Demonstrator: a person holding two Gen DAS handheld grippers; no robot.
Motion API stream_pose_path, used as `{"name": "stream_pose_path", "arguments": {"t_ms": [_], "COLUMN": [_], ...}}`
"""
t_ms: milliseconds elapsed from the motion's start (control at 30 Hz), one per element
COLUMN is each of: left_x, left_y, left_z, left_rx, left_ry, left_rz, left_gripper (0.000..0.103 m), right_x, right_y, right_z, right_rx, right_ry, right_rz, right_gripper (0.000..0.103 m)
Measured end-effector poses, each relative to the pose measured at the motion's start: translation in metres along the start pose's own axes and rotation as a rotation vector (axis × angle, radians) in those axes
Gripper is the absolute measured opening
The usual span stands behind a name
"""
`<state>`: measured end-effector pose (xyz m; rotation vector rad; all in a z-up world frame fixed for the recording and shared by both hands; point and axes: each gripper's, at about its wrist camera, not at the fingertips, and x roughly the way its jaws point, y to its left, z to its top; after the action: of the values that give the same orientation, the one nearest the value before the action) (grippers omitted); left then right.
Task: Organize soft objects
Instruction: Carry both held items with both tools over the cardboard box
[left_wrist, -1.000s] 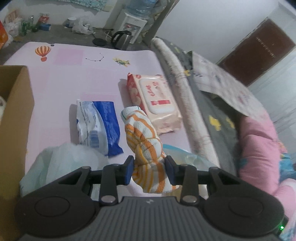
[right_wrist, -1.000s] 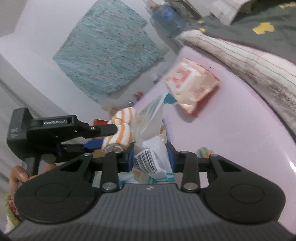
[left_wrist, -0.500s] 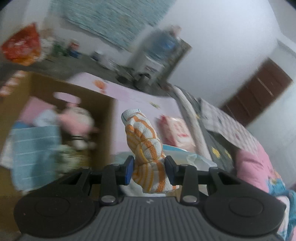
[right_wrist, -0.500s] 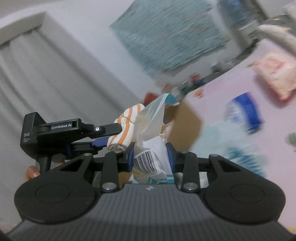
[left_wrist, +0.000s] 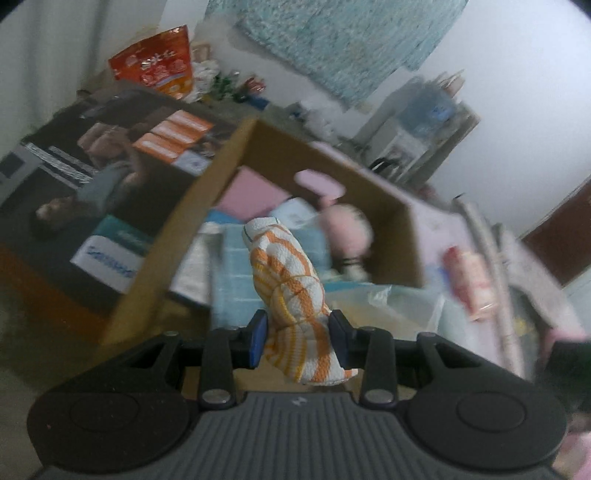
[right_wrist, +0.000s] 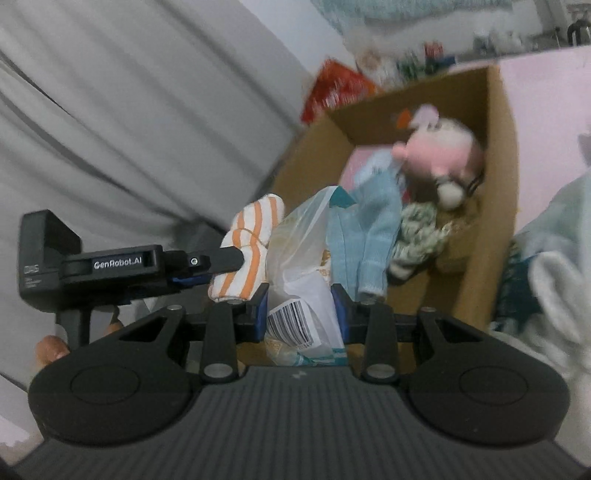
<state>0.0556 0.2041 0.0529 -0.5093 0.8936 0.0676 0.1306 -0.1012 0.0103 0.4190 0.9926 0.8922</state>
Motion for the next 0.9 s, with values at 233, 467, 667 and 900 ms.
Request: {"name": "stream_pose_path", "arguments": {"t_ms": [233, 467, 667, 900], "left_x": [0.017, 0.035, 0.05, 0.057], "left_y": [0.012, 0.009, 0.007, 0.003], "left_z": [0.003, -0.005, -0.011, -0.015], "left_rx": [0.176, 0.348, 0.416, 0.459], "left_ry": [0.086, 0.186, 0.244, 0.265], "left_rz": [0.153, 0.223, 0.266, 0.29], "left_gripper": [0.038, 0.038, 0.038, 0.04], "right_x": [0.065, 0.11, 0.133, 0.136], "right_y": [0.006, -0.005, -0.01, -0.015], "right_z": [0.02, 0.019, 0.01, 0.004], "right_rx": [0.085, 0.196, 0.252, 0.262], "right_ry": [0.161, 0.23, 0.264, 0.266], "right_rz": [-0.047, -0.088, -0.103, -0.138], "right_gripper": [0.033, 0.034, 0.037, 0.056]}}
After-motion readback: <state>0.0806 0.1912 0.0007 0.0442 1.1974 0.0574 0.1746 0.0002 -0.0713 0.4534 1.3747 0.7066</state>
